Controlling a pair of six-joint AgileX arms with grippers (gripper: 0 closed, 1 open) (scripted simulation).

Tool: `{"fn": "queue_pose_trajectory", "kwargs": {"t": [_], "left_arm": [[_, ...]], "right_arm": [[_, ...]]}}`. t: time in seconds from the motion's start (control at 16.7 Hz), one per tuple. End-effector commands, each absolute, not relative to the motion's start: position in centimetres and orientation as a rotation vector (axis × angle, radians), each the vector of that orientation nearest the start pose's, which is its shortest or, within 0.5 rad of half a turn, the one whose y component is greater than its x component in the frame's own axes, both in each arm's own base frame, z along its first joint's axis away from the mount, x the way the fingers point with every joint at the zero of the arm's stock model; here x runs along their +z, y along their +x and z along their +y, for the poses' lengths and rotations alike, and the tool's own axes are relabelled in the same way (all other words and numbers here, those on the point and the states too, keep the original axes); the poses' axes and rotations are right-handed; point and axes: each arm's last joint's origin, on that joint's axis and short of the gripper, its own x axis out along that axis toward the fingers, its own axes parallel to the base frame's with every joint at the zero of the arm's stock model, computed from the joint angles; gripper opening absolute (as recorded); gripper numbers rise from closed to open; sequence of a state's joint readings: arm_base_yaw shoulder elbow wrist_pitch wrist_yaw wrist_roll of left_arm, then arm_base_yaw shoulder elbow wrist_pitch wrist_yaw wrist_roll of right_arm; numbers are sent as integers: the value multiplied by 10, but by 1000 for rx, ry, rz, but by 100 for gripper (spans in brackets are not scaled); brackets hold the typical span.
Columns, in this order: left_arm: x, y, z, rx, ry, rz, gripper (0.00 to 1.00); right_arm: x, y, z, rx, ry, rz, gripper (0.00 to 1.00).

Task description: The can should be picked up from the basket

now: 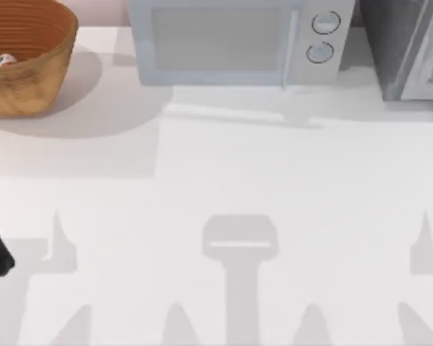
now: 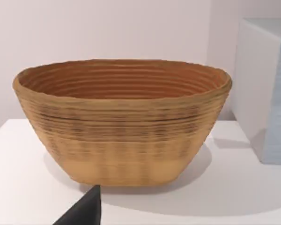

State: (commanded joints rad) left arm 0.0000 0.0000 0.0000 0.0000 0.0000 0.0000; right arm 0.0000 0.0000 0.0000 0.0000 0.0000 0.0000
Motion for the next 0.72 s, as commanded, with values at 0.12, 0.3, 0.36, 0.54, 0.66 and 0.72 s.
{"fn": "queue_pose_trajectory", "kwargs": {"t": [0.12,0.3,0.36,0.54,0.66,0.72], "left_arm": [[160,106,-1,0,0,0,100],[174,105,-1,-3,1,-1,100],[183,105,-1,-6,0,4,100],[224,109,-1,-19,-5,43,100],[259,118,-1,-28,-12,91,100],[279,126,-1,-31,-17,119,100]], "right_arm": [[160,106,-1,0,0,0,100],[160,106,-1,0,0,0,100],[160,106,-1,0,0,0,100],[160,106,-1,0,0,0,100],[160,106,-1,0,0,0,100],[160,106,-1,0,0,0,100]]}}
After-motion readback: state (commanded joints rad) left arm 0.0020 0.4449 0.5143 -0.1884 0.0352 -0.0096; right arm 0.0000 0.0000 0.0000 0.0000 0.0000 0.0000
